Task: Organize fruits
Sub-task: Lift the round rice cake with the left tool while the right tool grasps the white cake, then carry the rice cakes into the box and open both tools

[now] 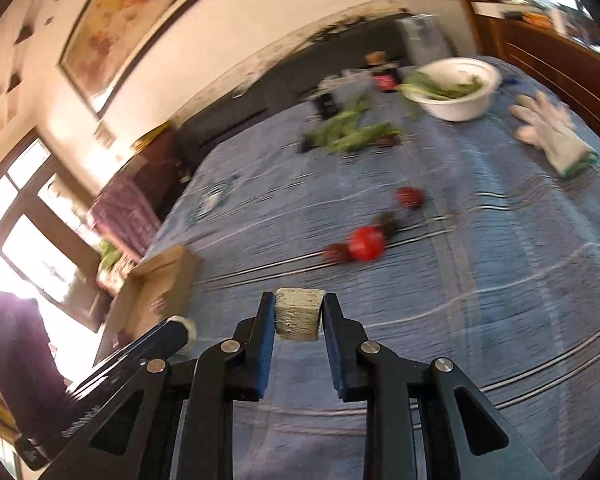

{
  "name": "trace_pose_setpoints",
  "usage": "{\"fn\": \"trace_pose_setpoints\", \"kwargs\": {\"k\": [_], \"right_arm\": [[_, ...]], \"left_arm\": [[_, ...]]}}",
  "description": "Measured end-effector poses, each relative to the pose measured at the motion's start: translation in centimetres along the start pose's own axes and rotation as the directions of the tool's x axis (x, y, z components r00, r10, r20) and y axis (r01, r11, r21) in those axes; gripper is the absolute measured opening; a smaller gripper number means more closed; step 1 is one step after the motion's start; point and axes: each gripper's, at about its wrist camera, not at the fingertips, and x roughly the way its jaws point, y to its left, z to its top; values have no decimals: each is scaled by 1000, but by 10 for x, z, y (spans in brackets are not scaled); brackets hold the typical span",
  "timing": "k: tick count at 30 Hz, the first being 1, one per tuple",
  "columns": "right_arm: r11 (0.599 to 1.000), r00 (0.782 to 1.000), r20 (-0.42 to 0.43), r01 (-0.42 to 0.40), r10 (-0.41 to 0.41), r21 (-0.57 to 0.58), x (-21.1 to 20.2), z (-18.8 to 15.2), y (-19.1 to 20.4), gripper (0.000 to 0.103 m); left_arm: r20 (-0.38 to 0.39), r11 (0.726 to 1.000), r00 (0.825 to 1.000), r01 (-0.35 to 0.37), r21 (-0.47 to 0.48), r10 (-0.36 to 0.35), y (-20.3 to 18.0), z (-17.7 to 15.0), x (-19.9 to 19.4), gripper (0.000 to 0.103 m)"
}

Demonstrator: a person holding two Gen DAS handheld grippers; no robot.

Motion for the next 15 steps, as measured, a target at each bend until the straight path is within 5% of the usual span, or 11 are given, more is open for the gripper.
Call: {"fn": "trace_pose_setpoints", "kwargs": {"k": [6, 10, 15], "right_arm": [[987, 993, -68, -108, 100, -123, 24, -15, 80, 26], [967, 986, -119, -138, 114, -215, 48, -27, 129, 26], [941, 983, -168, -124, 73, -316, 89, -34, 170, 26]], "left_arm": [[22, 979, 981, -192, -71, 194, 75, 16, -55, 28], [-32, 948, 953, -302, -102, 300, 120, 28, -54, 28], [-117, 922, 931, -359, -143, 345, 162, 47, -34, 28]]}}
